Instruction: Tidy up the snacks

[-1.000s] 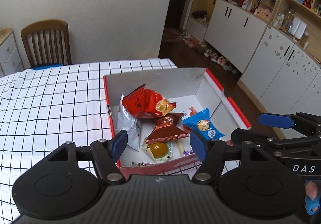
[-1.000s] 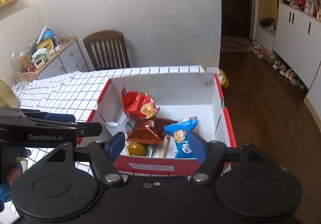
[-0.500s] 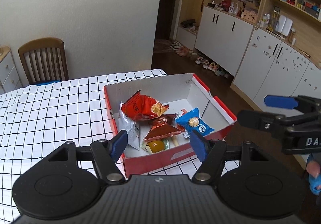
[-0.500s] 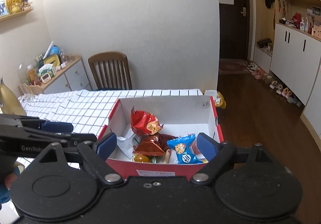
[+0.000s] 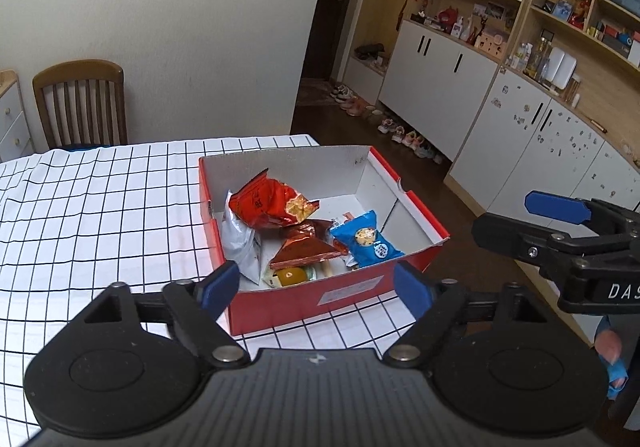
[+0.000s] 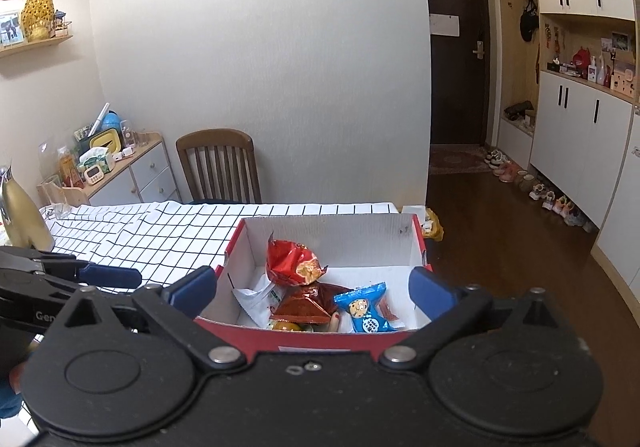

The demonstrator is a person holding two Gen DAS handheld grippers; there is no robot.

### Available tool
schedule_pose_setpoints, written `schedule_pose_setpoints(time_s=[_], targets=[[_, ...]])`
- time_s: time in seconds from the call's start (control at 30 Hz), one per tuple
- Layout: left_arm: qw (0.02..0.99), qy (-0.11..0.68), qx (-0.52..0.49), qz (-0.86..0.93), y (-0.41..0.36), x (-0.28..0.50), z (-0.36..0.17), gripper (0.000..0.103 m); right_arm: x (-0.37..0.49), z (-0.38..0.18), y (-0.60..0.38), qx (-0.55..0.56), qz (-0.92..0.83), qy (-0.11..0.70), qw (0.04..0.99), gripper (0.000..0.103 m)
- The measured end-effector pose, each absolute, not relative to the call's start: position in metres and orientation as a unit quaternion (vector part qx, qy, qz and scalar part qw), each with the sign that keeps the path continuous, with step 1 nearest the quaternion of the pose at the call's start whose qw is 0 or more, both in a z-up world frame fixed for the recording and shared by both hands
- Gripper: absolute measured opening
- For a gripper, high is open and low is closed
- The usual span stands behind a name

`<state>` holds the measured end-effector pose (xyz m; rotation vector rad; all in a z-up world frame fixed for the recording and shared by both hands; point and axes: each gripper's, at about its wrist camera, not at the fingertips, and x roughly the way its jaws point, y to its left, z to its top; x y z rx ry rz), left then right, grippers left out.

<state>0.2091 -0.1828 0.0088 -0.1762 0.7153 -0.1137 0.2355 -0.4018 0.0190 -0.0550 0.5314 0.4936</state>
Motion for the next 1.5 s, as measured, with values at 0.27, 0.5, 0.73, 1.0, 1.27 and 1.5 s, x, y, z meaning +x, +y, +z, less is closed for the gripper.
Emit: schedule_pose_setpoints(time_s=[0.27,0.5,0.73,1.0,1.27,1.5], targets=[[0.935,0.342,-0.085,-0.049,-0.187,0.208,0.015,0.1,0.231,0.023,-0.403,-0.025,0.243,0.253,0.936,0.103],[0.936,0.34,-0.09,-0.032,-0.182,0.213,0.026,0.1,0.235,0.028,-0.405,-0.019,0.243,0.251,0.937,0.103],[0.94,0.327,-0.095,-0.022,-0.179,0.214,0.037,0.1,0.236,0.032,-0.404,-0.018,0.243,0.249,0.937,0.103],[0.943,0.319,-0.087,-0.025,-0.187,0.213,0.042,0.1,0.239,0.034,-0.405,-0.018,0.236,0.252,0.938,0.103],[0.943,0.319,-0.089,-0.027,-0.187,0.211,0.041,0.1,0.241,0.033,-0.408,-0.012,0.234,0.254,0.938,0.103],[0.944,0.317,-0.089,-0.025,-0.188,0.21,0.041,0.1,0.242,0.033,-0.408,-0.01,0.232,0.256,0.938,0.103]])
